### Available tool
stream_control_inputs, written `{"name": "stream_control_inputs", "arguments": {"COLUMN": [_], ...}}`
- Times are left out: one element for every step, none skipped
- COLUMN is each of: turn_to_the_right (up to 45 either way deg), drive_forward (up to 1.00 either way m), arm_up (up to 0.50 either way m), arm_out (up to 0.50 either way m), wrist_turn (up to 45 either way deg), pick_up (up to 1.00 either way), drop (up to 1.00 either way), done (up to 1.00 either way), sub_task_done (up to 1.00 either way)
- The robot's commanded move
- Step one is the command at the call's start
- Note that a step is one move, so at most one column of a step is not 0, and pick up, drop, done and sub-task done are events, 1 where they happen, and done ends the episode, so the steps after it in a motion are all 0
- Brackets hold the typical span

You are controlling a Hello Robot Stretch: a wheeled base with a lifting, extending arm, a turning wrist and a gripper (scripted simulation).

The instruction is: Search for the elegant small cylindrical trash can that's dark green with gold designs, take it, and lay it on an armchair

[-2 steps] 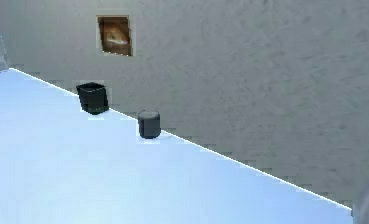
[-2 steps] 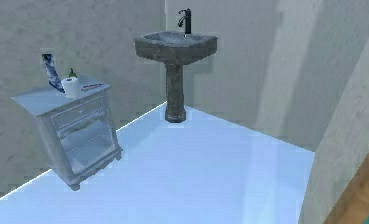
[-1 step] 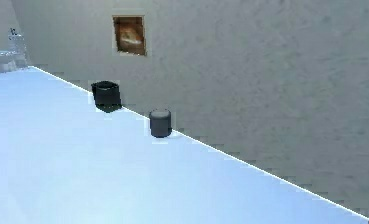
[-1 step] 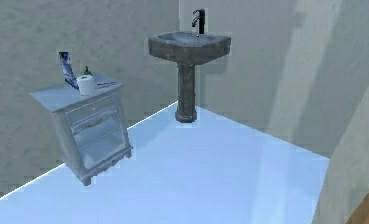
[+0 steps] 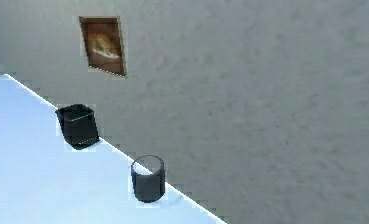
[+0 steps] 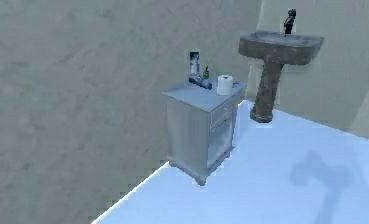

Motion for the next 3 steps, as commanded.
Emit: {"name": "stream_control_inputs", "arguments": {"turn_to_the_right": [0.0,-45.0,-45.0], "drive_forward": [0.50,0.00,0.00], "arm_up": [0.00,0.00,0.00], "arm_out": [0.00,0.00,0.00], "wrist_turn": [0.0,0.0,0.0], "pick_up": [0.00,0.00,0.00], "drop": [0.00,0.00,0.00], "done": [0.00,0.00,0.00], "sub_task_done": [0.00,0.00,0.00]}}
